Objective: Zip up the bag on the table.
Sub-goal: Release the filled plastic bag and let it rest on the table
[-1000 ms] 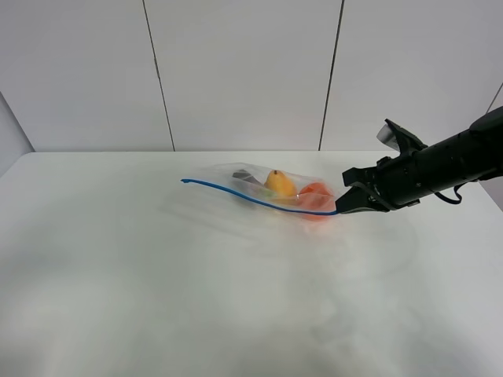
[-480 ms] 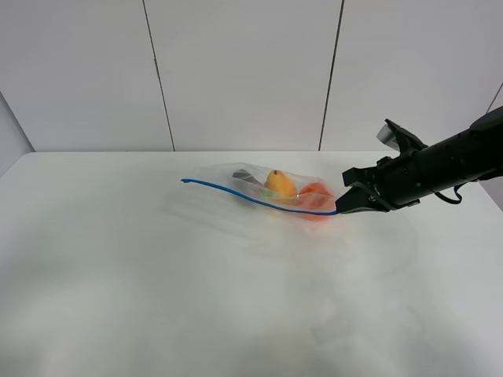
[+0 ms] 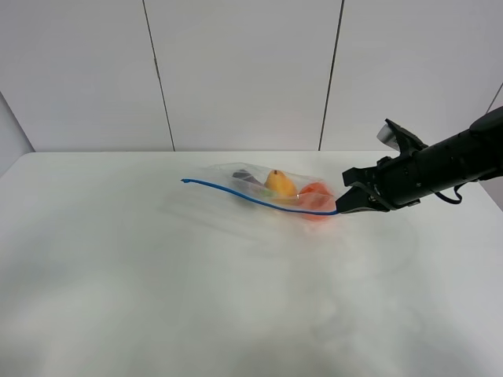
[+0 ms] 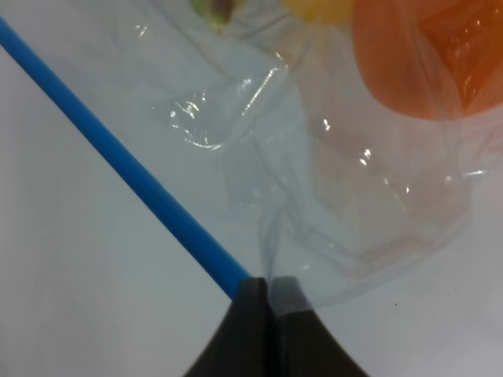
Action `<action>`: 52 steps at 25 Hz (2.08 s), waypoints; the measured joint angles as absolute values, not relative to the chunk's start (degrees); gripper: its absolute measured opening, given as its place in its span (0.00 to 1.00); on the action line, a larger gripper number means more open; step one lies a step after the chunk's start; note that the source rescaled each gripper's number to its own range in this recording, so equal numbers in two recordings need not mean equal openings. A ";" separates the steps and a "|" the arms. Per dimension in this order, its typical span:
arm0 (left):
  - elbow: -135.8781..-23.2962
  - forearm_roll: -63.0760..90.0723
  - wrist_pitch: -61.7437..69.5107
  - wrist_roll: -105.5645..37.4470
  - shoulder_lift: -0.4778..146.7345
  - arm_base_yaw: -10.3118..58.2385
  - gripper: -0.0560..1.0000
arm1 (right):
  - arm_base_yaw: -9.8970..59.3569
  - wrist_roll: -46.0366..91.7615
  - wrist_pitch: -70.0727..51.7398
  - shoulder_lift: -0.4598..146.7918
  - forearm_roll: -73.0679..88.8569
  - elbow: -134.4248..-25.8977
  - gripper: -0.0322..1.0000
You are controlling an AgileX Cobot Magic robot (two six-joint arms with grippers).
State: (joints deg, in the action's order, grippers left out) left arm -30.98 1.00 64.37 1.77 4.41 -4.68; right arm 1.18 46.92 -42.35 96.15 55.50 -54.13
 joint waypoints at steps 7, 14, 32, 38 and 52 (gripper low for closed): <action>-29.92 1.00 64.45 1.72 -0.16 -4.68 0.58 | 1.18 46.92 -42.35 96.15 54.87 -54.13 0.03; -29.92 1.00 64.45 1.67 -0.16 -4.68 0.58 | 1.18 46.92 -42.35 96.15 54.31 -54.13 0.03; -29.34 1.00 63.51 1.73 -0.16 -4.68 0.58 | 1.18 46.75 -42.23 96.15 50.94 -54.13 0.03; -29.34 1.00 63.46 1.77 -0.16 -4.68 0.58 | 1.18 46.11 -40.85 96.15 47.65 -54.13 0.12; -29.34 1.00 63.34 1.77 -0.16 -4.68 0.58 | 1.18 44.82 -31.36 96.15 47.36 -54.13 0.94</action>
